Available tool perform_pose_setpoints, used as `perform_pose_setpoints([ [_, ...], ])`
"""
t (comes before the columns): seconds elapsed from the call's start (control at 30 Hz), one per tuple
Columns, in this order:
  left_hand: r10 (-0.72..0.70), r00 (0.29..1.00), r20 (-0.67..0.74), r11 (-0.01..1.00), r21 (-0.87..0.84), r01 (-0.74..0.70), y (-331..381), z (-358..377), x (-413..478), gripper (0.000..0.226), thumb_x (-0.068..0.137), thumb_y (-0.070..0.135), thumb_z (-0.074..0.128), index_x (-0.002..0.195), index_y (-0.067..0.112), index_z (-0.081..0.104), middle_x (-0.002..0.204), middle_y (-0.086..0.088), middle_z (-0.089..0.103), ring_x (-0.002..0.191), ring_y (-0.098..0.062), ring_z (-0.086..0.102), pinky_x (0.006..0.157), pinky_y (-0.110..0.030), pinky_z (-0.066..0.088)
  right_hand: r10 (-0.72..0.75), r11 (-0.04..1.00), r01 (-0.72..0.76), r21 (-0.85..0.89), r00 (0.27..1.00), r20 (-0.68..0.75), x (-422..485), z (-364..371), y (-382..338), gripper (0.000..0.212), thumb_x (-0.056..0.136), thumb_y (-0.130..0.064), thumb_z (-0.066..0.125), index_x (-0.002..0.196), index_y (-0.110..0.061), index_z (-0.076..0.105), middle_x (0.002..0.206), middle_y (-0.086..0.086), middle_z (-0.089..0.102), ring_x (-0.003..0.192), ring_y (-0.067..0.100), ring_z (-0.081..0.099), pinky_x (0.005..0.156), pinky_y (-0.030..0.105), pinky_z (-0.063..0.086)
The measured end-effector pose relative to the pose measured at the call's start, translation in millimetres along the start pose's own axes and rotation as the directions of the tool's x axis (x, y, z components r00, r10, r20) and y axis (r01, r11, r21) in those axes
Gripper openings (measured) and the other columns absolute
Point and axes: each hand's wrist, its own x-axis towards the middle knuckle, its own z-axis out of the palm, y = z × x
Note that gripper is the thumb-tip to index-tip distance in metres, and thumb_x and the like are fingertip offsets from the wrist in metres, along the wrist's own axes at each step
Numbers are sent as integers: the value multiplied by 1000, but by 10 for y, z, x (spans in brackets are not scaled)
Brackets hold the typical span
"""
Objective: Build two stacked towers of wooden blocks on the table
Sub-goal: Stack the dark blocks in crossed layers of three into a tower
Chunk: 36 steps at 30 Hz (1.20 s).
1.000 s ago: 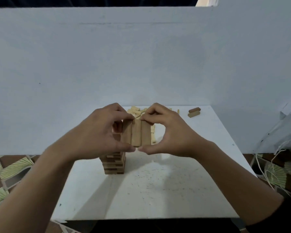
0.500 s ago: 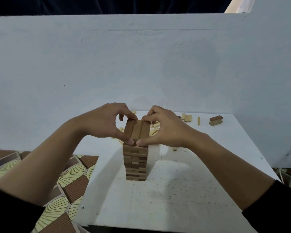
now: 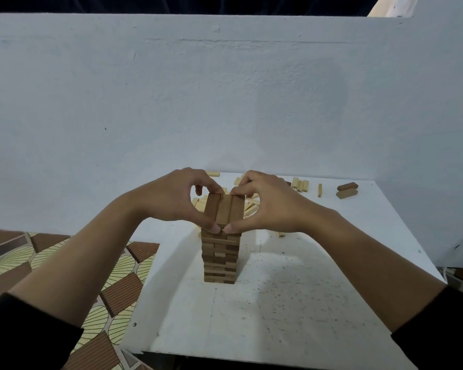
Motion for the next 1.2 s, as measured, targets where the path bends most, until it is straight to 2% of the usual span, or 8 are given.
perform_pose_setpoints([
  [0.1,1,1000,0,1000,0,-1,-12,21,2,68,53,64,85,115,49,61,118,26,55,106,10,44,83,-24,39,8,1000,-8,-14,1000,12,-2,5,3,69,64,-69,81,123,-35,68,113,-11,52,107,10,49,95,42,45],
  [0.23,-3,1000,2,1000,-21,3,-18,28,-3,66,61,54,92,120,44,63,119,25,55,105,11,44,83,-22,38,21,1000,-20,-15,1000,16,-5,5,3,69,65,-69,81,123,-35,67,113,-11,52,107,10,50,97,42,44],
  [0.47,-9,1000,-1,998,-68,9,3,41,-47,76,50,64,84,121,45,63,116,26,56,105,10,46,82,-22,40,36,999,-35,-6,999,6,-28,14,12,76,62,-71,81,127,-36,66,113,-16,52,105,7,52,98,42,43],
  [0.63,-10,1000,-11,997,-75,9,9,49,-67,71,62,48,93,126,41,63,117,24,55,104,5,47,82,-22,39,49,999,-48,17,999,-11,-54,22,0,86,59,-71,82,134,-33,63,112,-20,52,103,3,53,97,40,44],
  [0.83,-16,1000,-26,994,-106,13,7,56,-91,83,58,56,89,133,44,58,122,24,54,104,6,50,85,-22,43,46,997,-43,62,998,-47,-102,27,-14,89,59,-73,79,137,-36,58,116,-20,51,103,2,53,96,41,46],
  [0.93,-3,998,-68,991,-136,-6,17,53,-119,78,60,60,86,131,50,57,123,25,55,106,6,50,85,-22,46,44,991,-29,128,992,-115,-150,21,6,91,55,-81,71,134,-37,62,113,-22,52,101,1,56,92,40,51],
  [1.07,33,986,-164,988,-141,-57,54,69,-130,64,65,68,78,125,53,59,124,26,56,111,6,51,81,-19,39,62,972,-9,237,974,-218,-229,33,43,79,60,-79,68,127,-37,67,110,-20,56,99,0,57,88,29,51],
  [1.2,80,963,-256,988,-109,-111,147,75,-117,51,71,70,68,119,52,63,122,28,57,113,4,52,76,-18,40,77,940,29,340,953,-293,-301,41,60,58,71,-69,70,117,-34,72,107,-17,60,97,4,59,86,21,48],
])
